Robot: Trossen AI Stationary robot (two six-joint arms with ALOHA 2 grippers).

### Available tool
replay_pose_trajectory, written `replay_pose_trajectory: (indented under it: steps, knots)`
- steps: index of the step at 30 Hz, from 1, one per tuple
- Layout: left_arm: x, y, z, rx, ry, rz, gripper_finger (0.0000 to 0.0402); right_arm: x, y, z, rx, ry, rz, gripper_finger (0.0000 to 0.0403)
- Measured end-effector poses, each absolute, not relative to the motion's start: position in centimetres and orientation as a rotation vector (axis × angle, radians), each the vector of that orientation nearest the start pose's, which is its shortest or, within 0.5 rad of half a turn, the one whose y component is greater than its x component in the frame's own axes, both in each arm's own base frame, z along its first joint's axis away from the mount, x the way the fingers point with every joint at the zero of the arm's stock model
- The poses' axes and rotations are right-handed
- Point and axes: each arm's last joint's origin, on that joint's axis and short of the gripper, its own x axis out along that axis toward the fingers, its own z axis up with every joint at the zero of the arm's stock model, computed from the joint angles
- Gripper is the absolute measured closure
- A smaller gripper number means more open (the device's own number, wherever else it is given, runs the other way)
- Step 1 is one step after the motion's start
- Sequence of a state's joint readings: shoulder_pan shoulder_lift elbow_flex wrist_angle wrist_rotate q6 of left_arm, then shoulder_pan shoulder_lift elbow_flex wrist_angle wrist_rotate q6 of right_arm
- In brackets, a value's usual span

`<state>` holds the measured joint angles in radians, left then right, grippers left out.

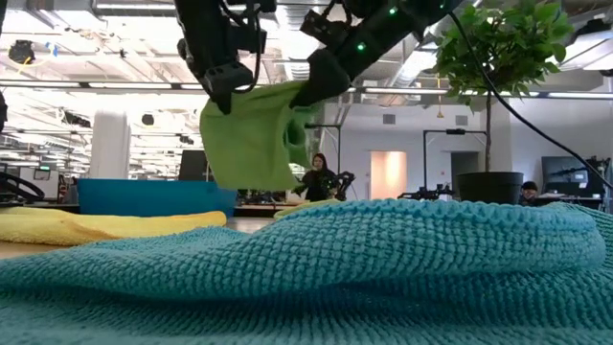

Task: Fold microfiber towels
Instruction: Put the green towel into the blue bin

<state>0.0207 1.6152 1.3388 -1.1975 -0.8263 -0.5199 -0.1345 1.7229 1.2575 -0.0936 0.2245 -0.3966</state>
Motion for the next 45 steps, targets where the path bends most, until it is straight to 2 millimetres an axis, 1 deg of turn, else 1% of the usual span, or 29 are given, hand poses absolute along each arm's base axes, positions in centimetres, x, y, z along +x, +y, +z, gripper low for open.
replay_pose_trajectory:
  steps: [5, 10, 15, 18, 22, 24, 27, 32, 36, 40, 42, 45]
  knots:
    - [28.6, 4.4, 27.6, 0.164, 1.147, 1.058, 0.0401, 38.5, -7.7, 26.6, -0.424, 0.519, -0.263, 0.0395]
    - [28.3, 6.2, 27.9, 0.148, 1.137, 1.123, 0.0401, 38.6, -9.4, 27.3, -0.428, 0.421, -0.228, 0.0396]
    - [28.0, 7.7, 28.2, 0.128, 1.121, 1.162, 0.0401, 38.5, -10.6, 27.7, -0.434, 0.378, -0.252, 0.0393]
    - [27.8, 8.5, 28.6, 0.117, 1.104, 1.176, 0.0401, 38.5, -11.3, 27.6, -0.429, 0.366, -0.249, 0.0395]
    - [27.1, 9.5, 28.9, 0.127, 1.13, 1.177, 0.0401, 40.0, -12.2, 26.3, -0.421, 0.381, -0.233, 0.0394]
    - [26.6, 9.9, 29.0, 0.141, 1.15, 1.195, 0.0401, 41.5, -12.7, 26.4, -0.426, 0.359, -0.23, 0.0393]
    - [25.9, 10.7, 29.1, 0.146, 1.179, 1.239, 0.0401, 43.4, -13.1, 26.0, -0.425, 0.395, -0.189, 0.0393]
    - [24.7, 12.0, 29.0, 0.131, 1.241, 1.306, 0.0401, 45.7, -14.0, 27.7, -0.457, 0.365, -0.19, 0.0393]
    - [23.5, 12.5, 27.9, 0.14, 1.268, 1.344, 0.0401, 47.2, -15.0, 27.3, -0.466, 0.41, -0.182, 0.0393]
    - [21.9, 12.5, 26.8, 0.11, 1.223, 1.369, 0.0401, 48.4, -15.5, 26.8, -0.484, 0.424, -0.173, 0.0393]
    - [21.0, 12.4, 26.7, 0.078, 1.17, 1.362, 0.0401, 48.8, -15.7, 26.5, -0.484, 0.439, -0.169, 0.0393]
    - [19.8, 12.2, 27.1, 0.063, 1.092, 1.345, 0.0401, 49.5, -16.1, 26.8, -0.499, 0.413, -0.179, 0.0393]
